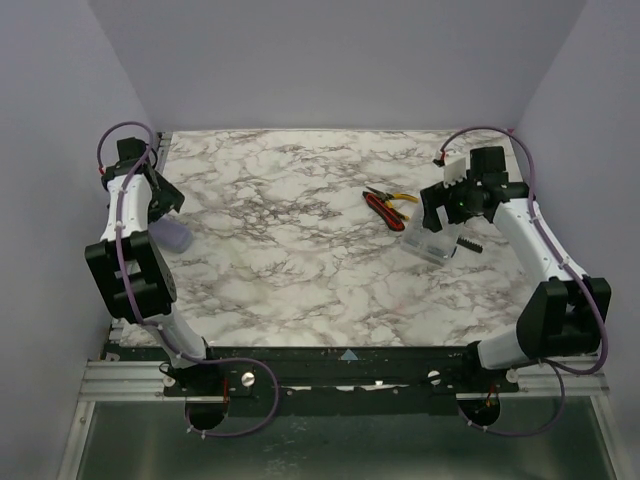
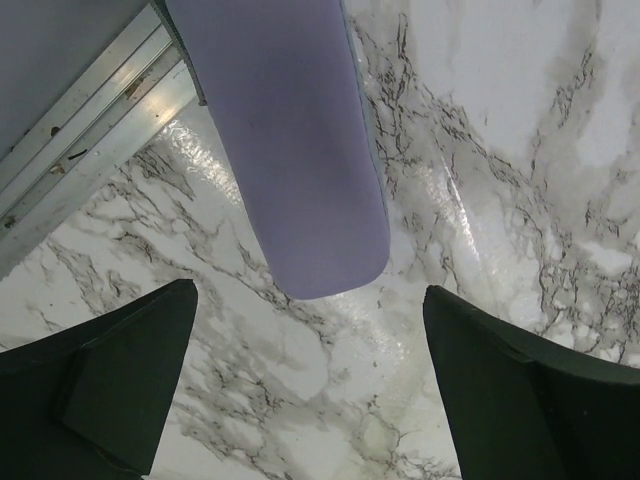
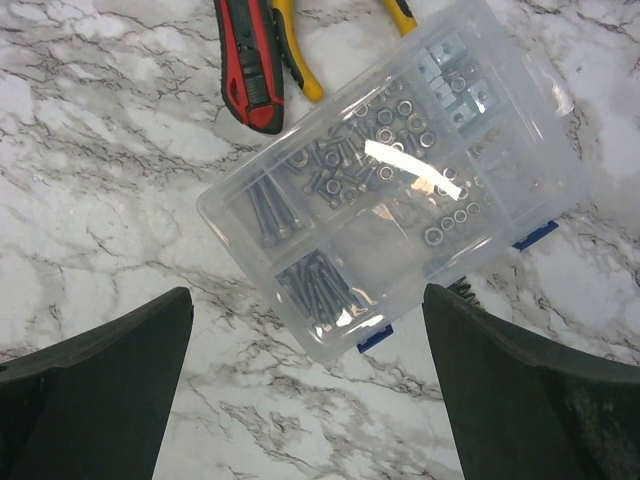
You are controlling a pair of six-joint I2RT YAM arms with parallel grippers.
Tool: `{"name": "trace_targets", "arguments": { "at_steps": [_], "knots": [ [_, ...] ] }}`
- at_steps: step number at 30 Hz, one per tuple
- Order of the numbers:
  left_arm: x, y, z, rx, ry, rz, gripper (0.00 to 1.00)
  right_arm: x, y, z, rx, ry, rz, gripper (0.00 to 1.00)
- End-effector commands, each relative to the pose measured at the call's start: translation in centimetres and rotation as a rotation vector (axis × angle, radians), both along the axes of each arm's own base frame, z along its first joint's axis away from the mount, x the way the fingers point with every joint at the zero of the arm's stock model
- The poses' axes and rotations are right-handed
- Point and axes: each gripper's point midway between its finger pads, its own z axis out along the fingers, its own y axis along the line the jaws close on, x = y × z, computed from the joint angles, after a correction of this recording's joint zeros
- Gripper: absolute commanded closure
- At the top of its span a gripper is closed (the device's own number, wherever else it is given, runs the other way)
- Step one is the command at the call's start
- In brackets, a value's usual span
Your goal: Open the umbrella
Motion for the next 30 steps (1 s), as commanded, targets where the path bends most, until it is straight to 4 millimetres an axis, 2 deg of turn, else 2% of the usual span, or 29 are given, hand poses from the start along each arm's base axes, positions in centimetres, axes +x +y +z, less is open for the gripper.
{"name": "trace_targets", "arguments": {
  "at_steps": [1, 9, 13, 15, 21, 26, 30],
  "knots": [
    [0.9, 1.7, -2.0, -0.012, 0.015, 0.12, 0.02, -0.1, 0.2, 0.4, 0.007, 0.047, 0.034, 0.0],
    [2.0, 2.1, -5.1, -0.042, 0.091, 0.122, 0.03, 0.4, 0.0, 0.1, -0.012, 0.062, 0.037, 0.0],
    [2.0, 1.8, -5.8, -0.038, 0.11, 0.085, 0.12, 0.4, 0.0, -0.3, -0.016, 0.071, 0.04, 0.0],
    [2.2, 1.5, -5.7, -0.032, 0.117, 0.049, 0.24, 0.4, -0.1, -0.4, -0.02, 0.074, 0.042, 0.0],
    [3.2, -2.9, -6.1, -0.056, 0.152, -0.137, 0.39, 0.1, -0.1, -0.7, -0.026, 0.085, 0.055, 0.0],
    [3.2, -7.0, -6.8, -0.106, 0.154, -0.25, 0.41, -0.3, -0.2, -0.5, -0.033, 0.09, 0.065, 0.0],
    [2.7, -11.5, -7.8, -0.167, 0.187, -0.381, 0.43, -0.9, -0.2, -0.4, -0.034, 0.1, 0.072, 0.0]
  ]
}}
